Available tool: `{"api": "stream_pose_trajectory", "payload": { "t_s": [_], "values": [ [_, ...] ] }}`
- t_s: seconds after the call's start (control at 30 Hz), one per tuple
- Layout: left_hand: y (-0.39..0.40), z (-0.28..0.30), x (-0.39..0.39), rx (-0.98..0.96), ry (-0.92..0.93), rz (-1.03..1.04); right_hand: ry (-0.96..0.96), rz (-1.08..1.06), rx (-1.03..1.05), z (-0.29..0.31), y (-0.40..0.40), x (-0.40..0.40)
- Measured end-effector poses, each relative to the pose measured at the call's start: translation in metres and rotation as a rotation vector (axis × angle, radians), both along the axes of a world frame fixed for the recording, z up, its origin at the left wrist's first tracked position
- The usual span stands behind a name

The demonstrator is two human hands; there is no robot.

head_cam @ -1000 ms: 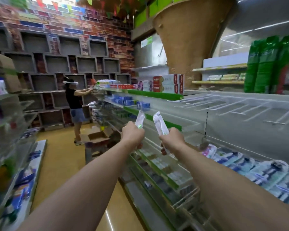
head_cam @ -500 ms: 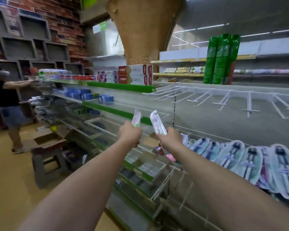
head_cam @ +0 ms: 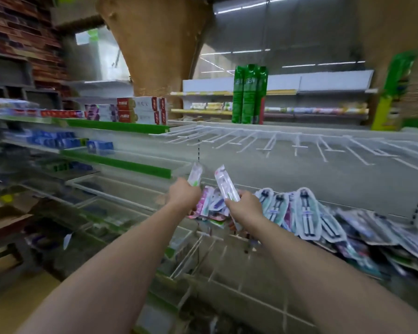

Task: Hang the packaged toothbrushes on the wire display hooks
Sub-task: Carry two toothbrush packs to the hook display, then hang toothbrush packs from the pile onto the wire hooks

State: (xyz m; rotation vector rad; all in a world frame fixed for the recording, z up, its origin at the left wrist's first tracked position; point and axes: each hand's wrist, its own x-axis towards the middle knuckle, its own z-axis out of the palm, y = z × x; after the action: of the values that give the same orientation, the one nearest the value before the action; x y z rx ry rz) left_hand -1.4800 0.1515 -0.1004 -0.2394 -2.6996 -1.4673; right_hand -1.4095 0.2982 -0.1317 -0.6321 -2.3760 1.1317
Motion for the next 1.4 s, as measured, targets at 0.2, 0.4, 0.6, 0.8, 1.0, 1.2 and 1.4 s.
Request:
{"api": "stream_pose_trajectory", "payload": {
  "t_s": [0.2,0.4,0.6,0.8,1.0,1.2,1.4],
  "values": [
    [0.045,0.001,0.051,-0.097,0.025,-0.048,0.008,-0.094,-0.031,0.002,0.040,0.058],
    [0.078,0.000,0.096,-0.086,0.036,-0.142,0.035,-0.144,-0.033,0.002,0.068,0.109],
    [0.098,-0.008,0.115,-0.060,0.030,-0.222,0.022,-0.210,-0.019,-0.001,0.086,0.142],
    [0.100,-0.005,0.121,-0.032,0.033,-0.242,0.086,-0.236,-0.038,0.001,0.082,0.149],
    [0.100,0.000,0.108,-0.081,0.059,-0.275,0.176,-0.240,-0.093,0.004,0.070,0.145],
    [0.096,0.003,0.091,-0.121,0.066,-0.323,0.227,-0.270,-0.100,0.007,0.061,0.139],
    [0.095,-0.003,0.081,-0.087,0.068,-0.382,0.268,-0.272,-0.119,0.006,0.051,0.135]
  ]
}}
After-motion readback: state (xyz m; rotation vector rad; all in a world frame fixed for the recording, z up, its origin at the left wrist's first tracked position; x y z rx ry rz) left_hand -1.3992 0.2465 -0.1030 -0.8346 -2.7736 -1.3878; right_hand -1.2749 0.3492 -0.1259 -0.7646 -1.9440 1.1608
